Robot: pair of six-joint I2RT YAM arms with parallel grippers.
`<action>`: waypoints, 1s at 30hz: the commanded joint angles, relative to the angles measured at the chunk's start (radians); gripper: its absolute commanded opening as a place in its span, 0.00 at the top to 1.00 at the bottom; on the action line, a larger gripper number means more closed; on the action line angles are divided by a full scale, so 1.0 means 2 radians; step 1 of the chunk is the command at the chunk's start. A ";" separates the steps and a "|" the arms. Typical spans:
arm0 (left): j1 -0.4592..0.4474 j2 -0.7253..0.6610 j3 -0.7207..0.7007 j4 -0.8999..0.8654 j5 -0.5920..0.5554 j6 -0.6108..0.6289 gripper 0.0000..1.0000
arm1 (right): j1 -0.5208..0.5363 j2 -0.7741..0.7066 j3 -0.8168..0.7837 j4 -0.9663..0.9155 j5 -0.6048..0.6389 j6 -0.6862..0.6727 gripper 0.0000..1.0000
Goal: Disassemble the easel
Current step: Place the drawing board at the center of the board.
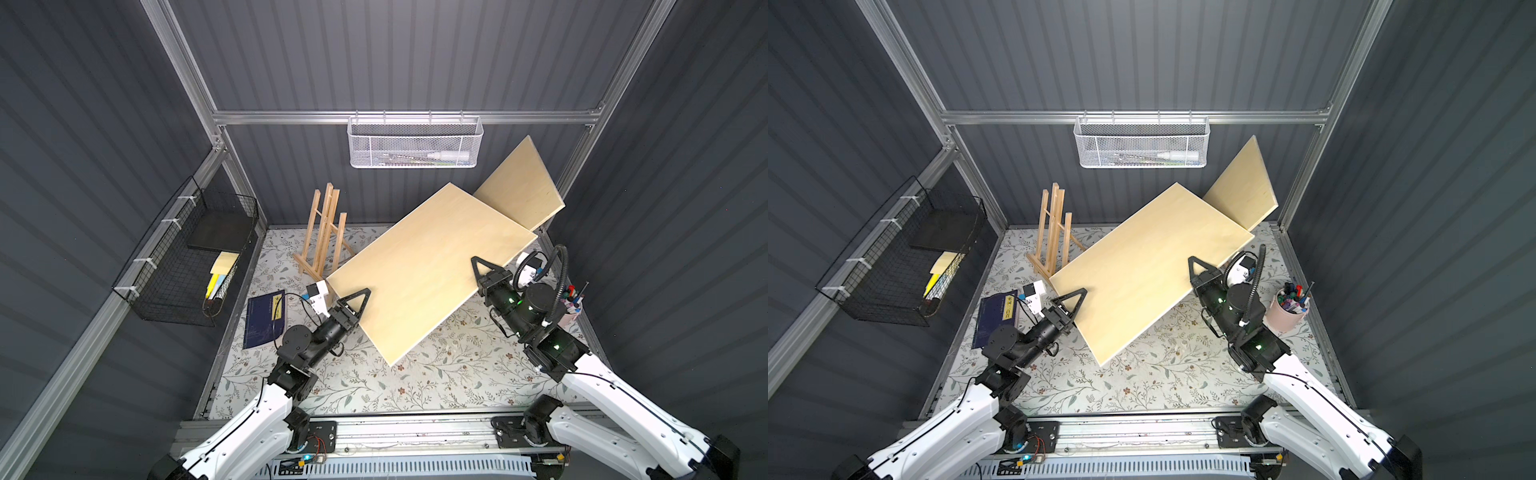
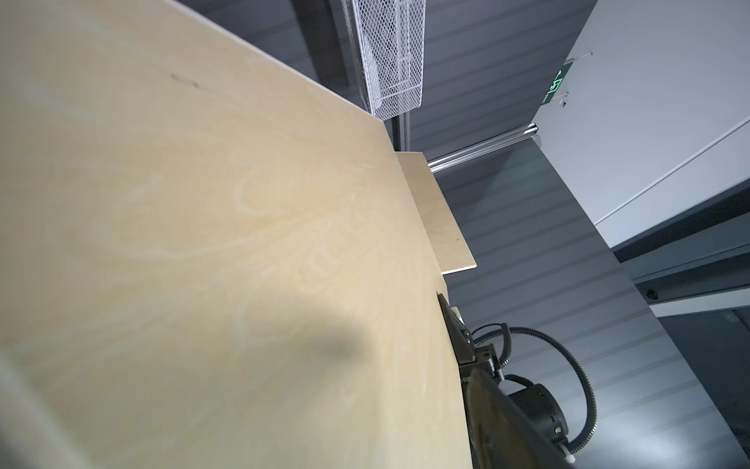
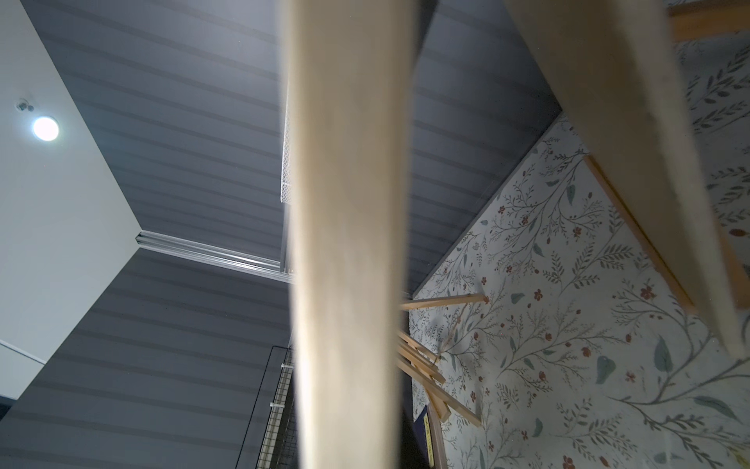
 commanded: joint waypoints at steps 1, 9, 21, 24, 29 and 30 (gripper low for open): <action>-0.002 0.007 0.017 0.035 0.048 0.024 0.38 | -0.007 -0.007 0.011 0.145 -0.008 0.038 1.00; -0.002 0.010 0.039 0.059 0.089 0.041 0.62 | -0.015 0.011 -0.021 0.191 -0.035 0.037 1.00; -0.002 0.004 0.078 0.085 0.102 0.043 0.77 | -0.029 0.062 -0.061 0.252 -0.096 0.035 1.00; -0.002 -0.006 0.095 0.073 0.093 0.051 0.83 | -0.030 0.066 -0.062 0.246 -0.106 0.029 1.00; -0.002 -0.011 0.137 0.037 0.080 0.078 0.94 | -0.029 0.067 -0.062 0.222 -0.113 0.017 1.00; -0.002 -0.010 0.144 0.031 0.079 0.080 0.96 | -0.029 0.067 -0.062 0.218 -0.115 0.014 1.00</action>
